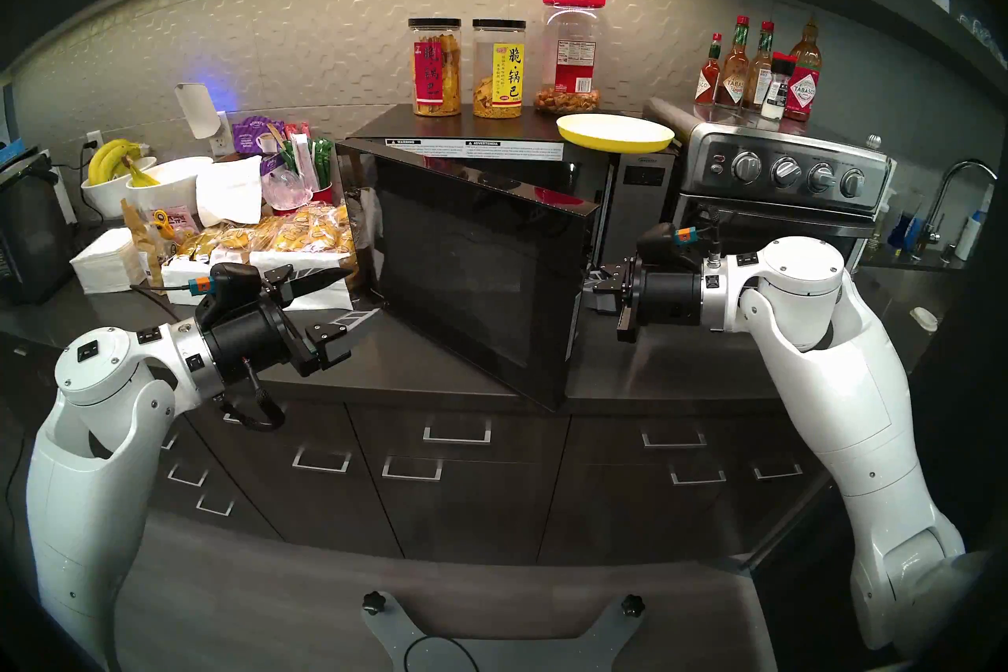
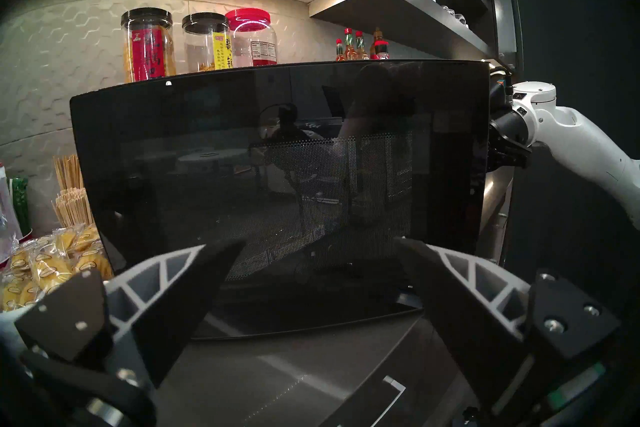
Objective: Open the microwave, put the plate inside, and close the door
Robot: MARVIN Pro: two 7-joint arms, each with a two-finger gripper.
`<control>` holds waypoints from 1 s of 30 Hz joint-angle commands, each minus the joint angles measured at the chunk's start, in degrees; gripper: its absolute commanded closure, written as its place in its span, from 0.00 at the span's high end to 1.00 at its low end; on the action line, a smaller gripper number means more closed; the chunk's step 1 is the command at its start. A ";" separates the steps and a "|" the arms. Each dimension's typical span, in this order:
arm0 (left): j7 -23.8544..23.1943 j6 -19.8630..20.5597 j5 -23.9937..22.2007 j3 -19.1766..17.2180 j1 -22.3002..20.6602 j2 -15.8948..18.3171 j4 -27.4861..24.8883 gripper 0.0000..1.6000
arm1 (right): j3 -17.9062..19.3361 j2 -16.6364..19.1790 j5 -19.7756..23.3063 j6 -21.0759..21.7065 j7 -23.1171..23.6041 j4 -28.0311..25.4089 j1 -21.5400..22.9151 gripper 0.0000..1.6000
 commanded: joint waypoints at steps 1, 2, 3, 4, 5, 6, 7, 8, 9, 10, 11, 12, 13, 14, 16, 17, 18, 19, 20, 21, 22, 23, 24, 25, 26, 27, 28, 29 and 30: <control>-0.15 0.00 -0.03 -0.17 -0.03 0.15 -0.59 1.00 | 1.17 0.50 1.00 -0.71 1.01 -2.48 -1.37 0.00; -0.15 0.00 -0.03 -0.17 -0.03 0.15 -0.59 1.00 | 1.35 0.59 1.02 -0.75 1.19 -2.61 -1.58 0.00; -0.15 0.00 -0.03 -0.17 -0.03 0.15 -0.59 1.00 | 1.51 0.74 1.05 -0.83 1.40 -2.71 -1.83 0.00; -0.15 0.00 -0.03 -0.17 -0.03 0.15 -0.59 1.00 | 1.65 0.83 1.05 -0.93 1.57 -2.77 -2.04 0.00; -0.15 0.00 -0.03 -0.17 -0.03 0.15 -0.59 1.00 | 1.75 1.10 1.08 -1.09 2.01 -2.82 -2.22 0.00; -0.15 0.00 -0.03 -0.17 -0.03 0.15 -0.59 1.00 | 1.95 1.23 1.12 -1.20 2.20 -2.99 -2.49 0.00; -0.15 0.00 -0.03 -0.17 -0.03 0.15 -0.59 1.00 | 2.09 1.42 1.21 -1.33 2.55 -3.08 -2.72 0.00; -0.15 0.00 -0.03 -0.17 -0.03 0.15 -0.59 1.00 | 2.22 1.51 1.22 -1.45 2.69 -3.18 -2.97 0.00; -0.15 0.00 -0.03 -0.17 -0.03 0.15 -0.59 1.00 | 2.30 1.60 1.19 -1.57 2.87 -3.25 -3.21 0.00; -0.15 0.00 -0.03 -0.17 -0.03 0.15 -0.59 1.00 | 2.35 1.66 1.16 -1.62 3.00 -3.31 -3.37 0.00; -0.15 0.00 -0.03 -0.17 -0.03 0.15 -0.59 1.00 | 2.31 1.77 1.17 -1.67 3.31 -3.33 -3.48 0.00; -0.15 0.00 -0.03 -0.17 -0.03 0.15 -0.59 1.00 | 2.36 1.79 1.14 -1.76 3.39 -3.44 -3.65 0.00; -0.15 0.00 -0.03 -0.17 -0.03 0.15 -0.59 1.00 | 2.35 1.79 1.10 -1.84 3.47 -3.53 -3.79 0.00; -0.15 0.00 -0.03 -0.17 -0.03 0.15 -0.59 1.00 | 2.34 1.75 1.04 -1.91 3.53 -3.57 -3.87 0.00; -0.15 0.00 -0.03 -0.17 -0.03 0.15 -0.59 1.00 | 2.22 1.60 1.08 -1.80 3.68 -3.62 -3.85 0.00; -0.15 0.00 -0.03 -0.17 -0.03 0.15 -0.59 1.00 | 2.16 1.48 1.11 -1.60 3.67 -3.75 -3.79 0.00; -0.15 0.00 -0.03 -0.17 -0.03 0.15 -0.59 1.00 | 2.13 1.39 1.12 -1.44 3.66 -3.84 -3.73 0.00; -0.15 0.00 -0.03 -0.17 -0.03 0.15 -0.59 1.00 | 2.01 1.25 1.10 -1.28 3.64 -3.88 -3.61 0.00; -0.15 0.00 -0.03 -0.17 -0.03 0.15 -0.58 1.00 | 1.88 1.12 1.01 -1.20 3.60 -3.87 -3.51 0.00; -0.15 0.00 -0.03 -0.17 -0.03 0.15 -0.58 1.00 | 1.63 0.99 0.87 -1.15 3.55 -3.79 -3.38 0.00; -0.15 0.00 -0.03 -0.17 -0.03 0.15 -0.58 1.00 | 1.45 0.87 0.76 -1.13 3.49 -3.72 -3.29 0.00; -0.15 0.00 -0.03 -0.17 -0.03 0.15 -0.59 1.00 | 1.26 0.75 0.66 -1.00 3.45 -3.64 -3.19 0.00; -0.15 0.00 -0.03 -0.17 -0.03 0.15 -0.59 1.00 | 1.11 0.65 0.58 -0.97 3.40 -3.58 -3.13 0.00; -0.15 0.00 -0.03 -0.17 -0.03 0.15 -0.59 1.00 | 0.83 0.50 0.53 -0.86 3.43 -3.40 -3.00 0.00; -0.15 0.00 -0.03 -0.17 -0.03 0.15 -0.59 1.00 | 0.63 0.36 0.42 -0.90 3.35 -3.31 -2.97 0.00; -0.15 0.00 -0.03 -0.17 -0.03 0.15 -0.59 1.00 | 0.34 0.18 0.33 -0.85 3.30 -3.15 -2.91 0.00; -0.15 0.00 -0.03 -0.17 -0.03 0.15 -0.59 1.00 | 0.10 0.05 0.25 -0.82 3.23 -3.03 -2.86 0.00; -0.15 0.00 -0.03 -0.17 -0.03 0.15 -0.59 1.00 | -0.23 -0.12 0.18 -0.73 3.15 -2.90 -2.78 0.00; -0.15 0.00 -0.03 -0.17 -0.03 0.15 -0.59 1.00 | -0.48 -0.27 0.09 -0.70 3.01 -2.83 -2.74 0.00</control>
